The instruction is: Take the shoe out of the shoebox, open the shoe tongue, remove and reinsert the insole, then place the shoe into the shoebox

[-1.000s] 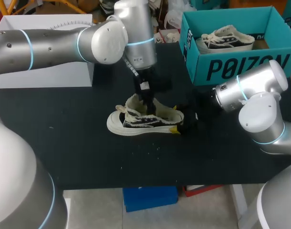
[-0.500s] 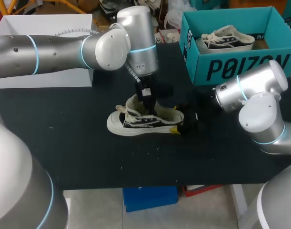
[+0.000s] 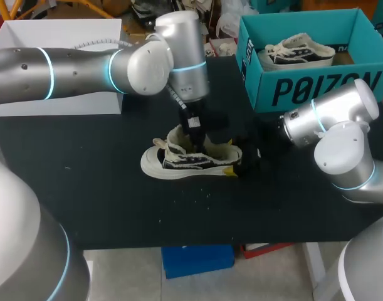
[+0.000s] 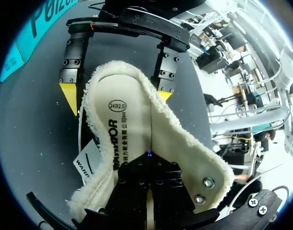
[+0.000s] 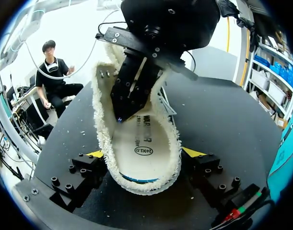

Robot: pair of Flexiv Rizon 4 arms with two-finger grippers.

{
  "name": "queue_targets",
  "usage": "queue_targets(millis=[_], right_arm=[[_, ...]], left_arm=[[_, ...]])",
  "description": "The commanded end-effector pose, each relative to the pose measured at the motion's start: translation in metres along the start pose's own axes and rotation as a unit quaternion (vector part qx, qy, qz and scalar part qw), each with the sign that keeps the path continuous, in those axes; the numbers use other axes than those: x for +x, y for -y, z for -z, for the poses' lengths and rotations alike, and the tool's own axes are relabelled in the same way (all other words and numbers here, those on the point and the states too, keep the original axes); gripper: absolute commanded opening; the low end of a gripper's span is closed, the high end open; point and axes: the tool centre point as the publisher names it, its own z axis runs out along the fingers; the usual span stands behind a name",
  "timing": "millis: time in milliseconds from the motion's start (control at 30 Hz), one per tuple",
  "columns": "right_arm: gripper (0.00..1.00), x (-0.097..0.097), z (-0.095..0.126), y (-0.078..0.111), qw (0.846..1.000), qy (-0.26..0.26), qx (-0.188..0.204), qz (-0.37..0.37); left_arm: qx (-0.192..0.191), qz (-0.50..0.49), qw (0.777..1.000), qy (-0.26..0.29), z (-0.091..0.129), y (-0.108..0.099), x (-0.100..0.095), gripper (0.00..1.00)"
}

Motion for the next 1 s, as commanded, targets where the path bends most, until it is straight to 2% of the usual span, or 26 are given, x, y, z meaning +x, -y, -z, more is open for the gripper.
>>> queue_targets(millis=[33,300,367,533,633,767,933,1000], right_arm=[[0.0,-0.001,-0.001,-0.001,1.0,0.0,0.001,-0.001],[0.0,-0.001,-0.001,-0.001,1.0,0.0,0.001,-0.001],[0.0,-0.001,-0.001,-0.001,1.0,0.0,0.001,-0.001],[0.0,-0.001,-0.001,-0.001,1.0,0.0,0.001,-0.001],[0.0,-0.001,-0.001,-0.001,1.0,0.0,0.001,-0.001],[0.0,-0.001,-0.001,-0.001,1.0,0.0,0.001,-0.001],[0.0,-0.001,-0.001,-0.001,1.0,0.0,0.001,-0.001],[0.0,-0.001,-0.001,-0.001,1.0,0.0,0.001,-0.001]], left_arm=[[-0.005,0.004,1.0,0.018,-0.008,0.001,0.006,0.0],[-0.01,0.004,1.0,0.028,-0.009,0.001,0.006,0.02],[-0.009,0.002,0.999,0.034,-0.01,0.0,0.005,0.29],[-0.01,0.005,0.999,0.046,-0.009,-0.002,0.004,0.44],[-0.009,0.004,0.998,0.061,-0.008,-0.002,0.002,0.43],[-0.035,0.026,0.995,0.089,-0.01,-0.002,-0.001,0.41],[-0.074,0.068,0.982,0.158,-0.013,-0.004,-0.004,0.4],[-0.078,0.077,0.977,0.182,-0.014,-0.006,-0.006,0.39]])
